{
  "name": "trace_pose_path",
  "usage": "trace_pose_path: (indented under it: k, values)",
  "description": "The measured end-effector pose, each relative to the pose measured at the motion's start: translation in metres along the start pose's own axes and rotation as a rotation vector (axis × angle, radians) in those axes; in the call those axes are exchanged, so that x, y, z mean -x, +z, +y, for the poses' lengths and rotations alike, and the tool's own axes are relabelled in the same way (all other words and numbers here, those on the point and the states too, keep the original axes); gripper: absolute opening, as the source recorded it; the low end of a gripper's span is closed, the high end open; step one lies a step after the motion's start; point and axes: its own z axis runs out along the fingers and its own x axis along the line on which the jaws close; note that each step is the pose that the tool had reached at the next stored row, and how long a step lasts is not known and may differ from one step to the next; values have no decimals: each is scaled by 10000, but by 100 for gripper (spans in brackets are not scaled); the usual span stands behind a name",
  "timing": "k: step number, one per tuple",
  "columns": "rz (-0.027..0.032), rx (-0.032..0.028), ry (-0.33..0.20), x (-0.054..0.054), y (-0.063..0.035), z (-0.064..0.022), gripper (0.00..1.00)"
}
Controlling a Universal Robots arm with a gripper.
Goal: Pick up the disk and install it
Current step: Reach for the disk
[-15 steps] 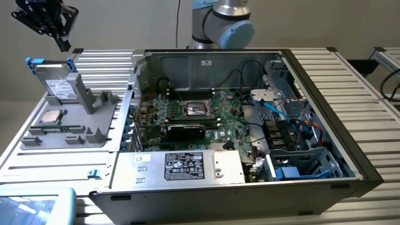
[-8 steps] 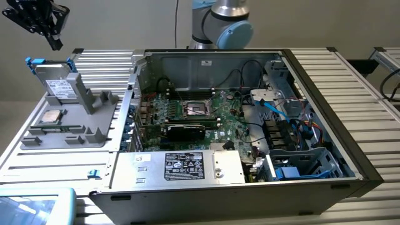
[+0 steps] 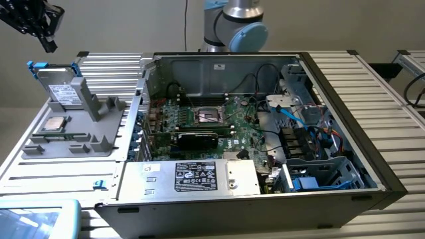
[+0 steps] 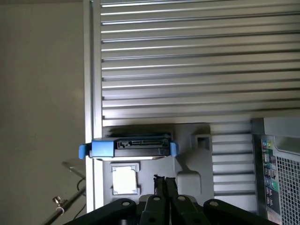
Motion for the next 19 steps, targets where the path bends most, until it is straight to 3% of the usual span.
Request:
trace_pose_path:
  k: [4,12,19]
  values:
    - [84,-6,-13,-99,3,17,11]
    - [189,-13,-61,-247,12,75,11]
    - [216,-15,-92,-327,19,164,11]
